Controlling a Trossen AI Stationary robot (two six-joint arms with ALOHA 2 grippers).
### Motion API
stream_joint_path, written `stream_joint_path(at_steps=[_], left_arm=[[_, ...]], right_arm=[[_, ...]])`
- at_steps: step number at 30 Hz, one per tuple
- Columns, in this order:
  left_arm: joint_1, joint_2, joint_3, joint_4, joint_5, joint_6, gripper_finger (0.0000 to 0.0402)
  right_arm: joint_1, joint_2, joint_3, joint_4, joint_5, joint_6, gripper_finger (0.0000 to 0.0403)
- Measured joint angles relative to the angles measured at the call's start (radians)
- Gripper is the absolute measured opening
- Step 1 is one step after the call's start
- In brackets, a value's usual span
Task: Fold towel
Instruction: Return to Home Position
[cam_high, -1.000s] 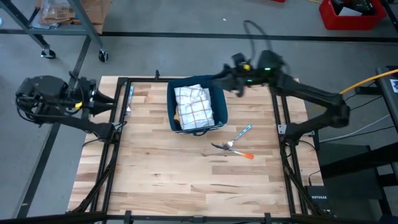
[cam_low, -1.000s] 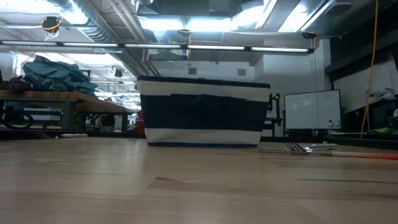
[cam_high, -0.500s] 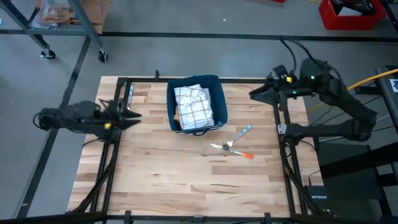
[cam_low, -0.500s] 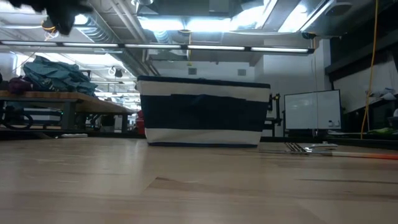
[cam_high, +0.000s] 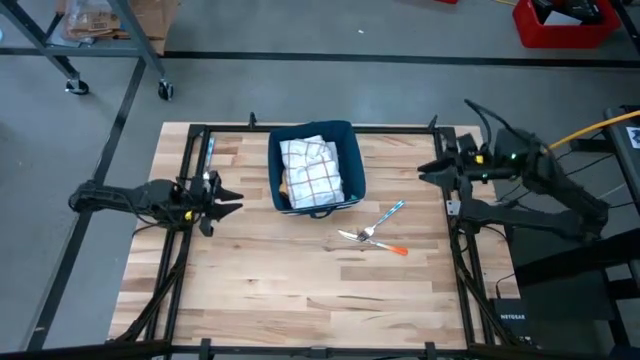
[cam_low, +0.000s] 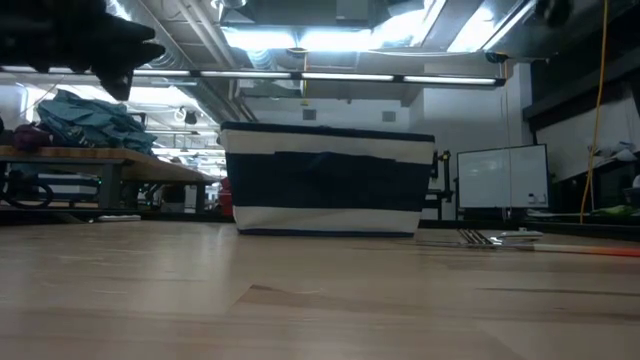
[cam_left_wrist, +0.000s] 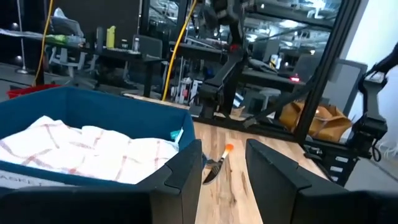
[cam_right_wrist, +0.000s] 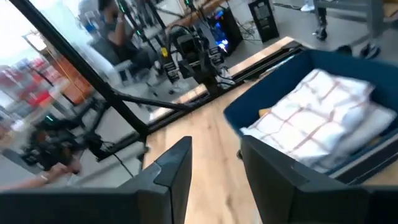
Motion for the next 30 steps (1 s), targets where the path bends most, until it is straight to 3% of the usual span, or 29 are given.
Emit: stream_joint_path(at_steps=[9,18,23,30], left_arm=[[0.0,-0.068,-0.082,0.011,0.0,-0.018,0.0116],[0.0,-0.073,-0.125,0.043,0.0,-0.031,0.0116],[0.0,-0.073,-0.125,0.042,0.002,-0.032,0.0116],[0.0,-0.071,-0.125,0.041,0.0,0.059,0.0116]], right_arm=[[0.0,-0.308,-0.535,0.439,0.003,0.174,0.0144],[0.0,-0.441,-0.929,0.764,0.009,0.307,0.0144],[-0.001,-0.442,-0.962,0.71,0.068,0.286,0.0144],[-0.001,-0.44,-0.964,0.688,0.207,0.059,0.0144]])
